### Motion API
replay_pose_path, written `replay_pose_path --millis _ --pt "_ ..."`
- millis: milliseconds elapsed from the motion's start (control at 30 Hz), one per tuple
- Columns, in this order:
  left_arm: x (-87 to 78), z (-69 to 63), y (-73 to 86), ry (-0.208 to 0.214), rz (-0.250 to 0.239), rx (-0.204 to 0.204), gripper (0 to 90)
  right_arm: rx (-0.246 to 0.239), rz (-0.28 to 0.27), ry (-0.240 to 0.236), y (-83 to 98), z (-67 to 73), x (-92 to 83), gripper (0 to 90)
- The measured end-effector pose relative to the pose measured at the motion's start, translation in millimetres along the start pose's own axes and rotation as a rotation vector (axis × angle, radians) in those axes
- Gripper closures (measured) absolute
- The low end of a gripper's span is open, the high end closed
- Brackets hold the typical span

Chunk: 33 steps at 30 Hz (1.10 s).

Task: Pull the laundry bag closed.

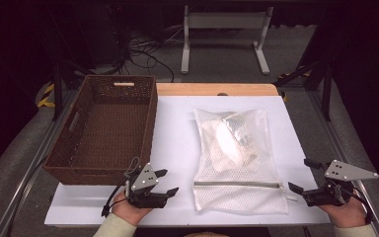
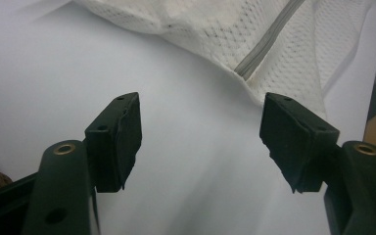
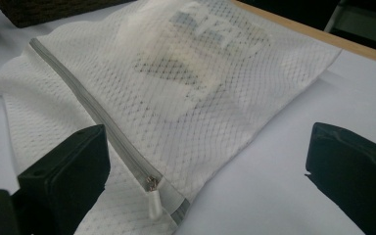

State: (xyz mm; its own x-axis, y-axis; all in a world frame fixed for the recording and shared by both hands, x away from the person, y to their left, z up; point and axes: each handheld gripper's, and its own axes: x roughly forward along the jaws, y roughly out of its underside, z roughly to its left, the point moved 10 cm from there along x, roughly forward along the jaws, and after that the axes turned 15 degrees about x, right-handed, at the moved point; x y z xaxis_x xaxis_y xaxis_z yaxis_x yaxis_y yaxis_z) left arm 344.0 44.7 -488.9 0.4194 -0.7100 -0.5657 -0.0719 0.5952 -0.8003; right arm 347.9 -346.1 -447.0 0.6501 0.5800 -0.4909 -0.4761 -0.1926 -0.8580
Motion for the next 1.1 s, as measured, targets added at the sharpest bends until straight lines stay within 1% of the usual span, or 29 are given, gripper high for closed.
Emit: replay_pose_path --millis 133,200,233,300,400,467,567,600,633,667,700,767,900,1100 --pt "5.9 -2.0 3.4 -0.001 -0.007 -0.025 30.4 0.015 -0.007 -0.013 4.0 -1.9 2.3 0.9" --pt "7.7 -1.3 4.2 -0.004 -0.009 -0.027 28.9 0.014 -0.013 -0.015 4.4 -2.2 2.7 0.3" --pt "12.1 -1.4 5.2 -0.006 -0.022 -0.049 28.2 0.017 -0.021 -0.026 6.8 -2.4 4.4 0.0" --pt "14.5 -1.3 5.7 -0.011 -0.027 -0.054 27.5 0.018 -0.027 -0.03 9.8 -3.6 5.7 0.0" --pt "17.0 -0.2 6.6 -0.023 -0.026 -0.051 25.3 0.035 -0.032 -0.048 14.8 -5.9 8.3 0.0" --pt "18.7 0.8 8.8 -0.026 -0.023 -0.054 25.2 0.034 -0.039 -0.043 17.1 -6.8 9.8 0.0" --pt "21.5 2.0 12.2 -0.031 -0.015 -0.047 25.6 0.027 -0.059 -0.033 19.3 -9.0 10.5 0.0" --pt "23.2 1.3 13.2 -0.03 -0.01 -0.05 25.6 0.027 -0.059 -0.033 19.3 -9.0 10.5 0.0" --pt "24.4 1.2 13.9 -0.033 -0.005 -0.046 24.7 0.034 -0.051 -0.032 23.5 -10.7 12.0 0.0" --pt "25.0 0.6 14.2 -0.032 -0.001 -0.043 24.7 0.034 -0.051 -0.032 23.5 -10.7 12.0 0.0" --pt "25.3 0.8 14.6 -0.039 0.003 -0.041 24.3 0.035 -0.045 -0.03 26.2 -11.8 13.5 0.0" --pt "25.0 0.8 14.7 -0.039 0.001 -0.048 24.3 0.034 -0.041 -0.028 27.1 -12.3 14.0 0.0" --pt "25.6 0.4 15.2 -0.038 0.007 -0.042 24.4 0.032 -0.038 -0.026 27.7 -11.8 16.0 0.0" --pt "25.2 -0.8 14.6 -0.035 0.005 -0.049 23.8 0.032 -0.051 -0.024 26.0 -12.2 14.8 0.0"
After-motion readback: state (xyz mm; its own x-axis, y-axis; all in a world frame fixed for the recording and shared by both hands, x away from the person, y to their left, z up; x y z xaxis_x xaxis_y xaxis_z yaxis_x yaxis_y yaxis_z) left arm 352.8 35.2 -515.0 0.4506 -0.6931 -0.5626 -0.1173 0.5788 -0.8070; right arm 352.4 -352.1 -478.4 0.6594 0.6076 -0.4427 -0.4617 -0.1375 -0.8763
